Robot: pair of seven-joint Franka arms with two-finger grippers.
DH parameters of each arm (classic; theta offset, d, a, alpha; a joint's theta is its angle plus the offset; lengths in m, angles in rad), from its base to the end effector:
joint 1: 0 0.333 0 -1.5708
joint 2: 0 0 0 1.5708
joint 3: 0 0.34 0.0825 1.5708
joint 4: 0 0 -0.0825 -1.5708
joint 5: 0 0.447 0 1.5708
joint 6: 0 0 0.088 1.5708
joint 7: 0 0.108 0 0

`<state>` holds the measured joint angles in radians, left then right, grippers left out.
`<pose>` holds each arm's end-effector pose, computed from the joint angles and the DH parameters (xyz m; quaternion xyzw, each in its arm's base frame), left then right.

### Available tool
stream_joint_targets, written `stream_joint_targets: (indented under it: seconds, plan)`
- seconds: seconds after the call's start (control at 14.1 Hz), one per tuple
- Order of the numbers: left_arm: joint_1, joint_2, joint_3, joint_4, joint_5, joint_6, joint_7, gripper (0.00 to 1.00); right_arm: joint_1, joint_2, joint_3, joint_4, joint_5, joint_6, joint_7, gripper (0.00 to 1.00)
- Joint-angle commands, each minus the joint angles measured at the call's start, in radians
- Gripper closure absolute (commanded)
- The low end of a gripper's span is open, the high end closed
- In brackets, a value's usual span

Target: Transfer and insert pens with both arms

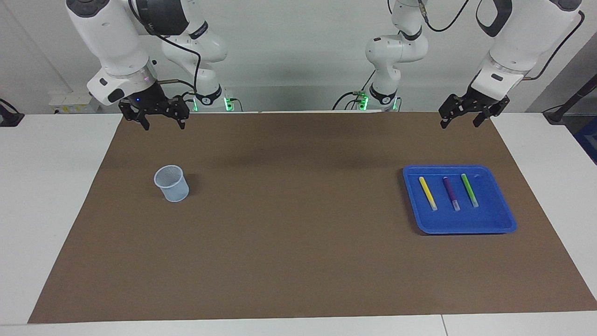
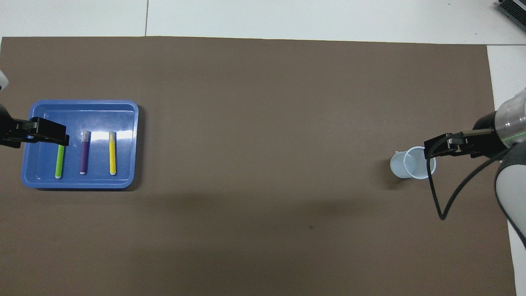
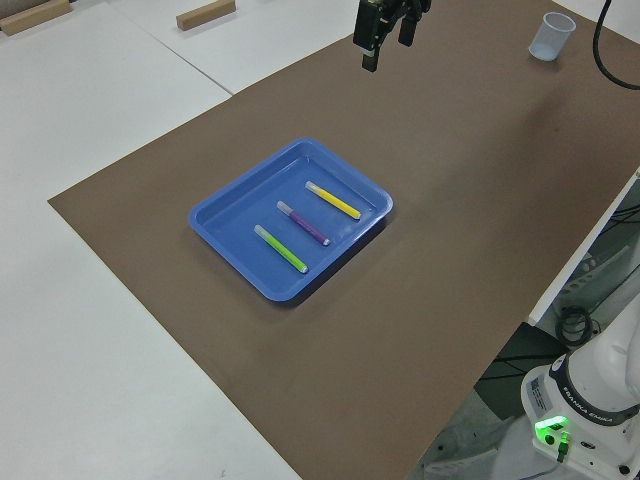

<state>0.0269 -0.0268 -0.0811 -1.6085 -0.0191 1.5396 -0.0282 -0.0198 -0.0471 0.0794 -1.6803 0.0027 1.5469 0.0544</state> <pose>0.6036 -0.0355 0.6411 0.9997 -0.0131 -0.0214 0.0076 0.5949 0.0368 0.6157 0.9991 0.0024 -0.0431 0.0030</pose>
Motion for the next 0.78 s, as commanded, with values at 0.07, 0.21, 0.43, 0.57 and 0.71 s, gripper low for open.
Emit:
stream_joint_targets:
  seconds: [0.07, 0.21, 0.43, 0.57, 0.71]
  plan:
    - [-0.005, -0.013, 0.007, -0.002, -0.010, 0.004, -0.004, 0.00, -0.011, -0.005, 0.005, 0.001, 0.017, -0.002, 0.005, 0.00]
    - [0.001, -0.013, 0.007, -0.002, -0.010, 0.005, -0.004, 0.00, -0.017, -0.005, 0.005, 0.001, 0.017, -0.002, 0.005, 0.00]
    - [0.011, -0.013, 0.007, -0.002, -0.012, 0.004, -0.006, 0.00, -0.017, -0.005, 0.005, 0.001, 0.017, -0.002, 0.005, 0.00]
    - [0.011, -0.015, 0.007, -0.007, -0.012, 0.008, -0.010, 0.00, -0.017, -0.005, 0.005, 0.001, 0.017, -0.002, 0.007, 0.00]
    - [0.014, -0.019, 0.007, -0.016, -0.012, 0.027, -0.021, 0.00, -0.019, -0.013, -0.003, 0.001, 0.017, -0.002, 0.007, 0.00]
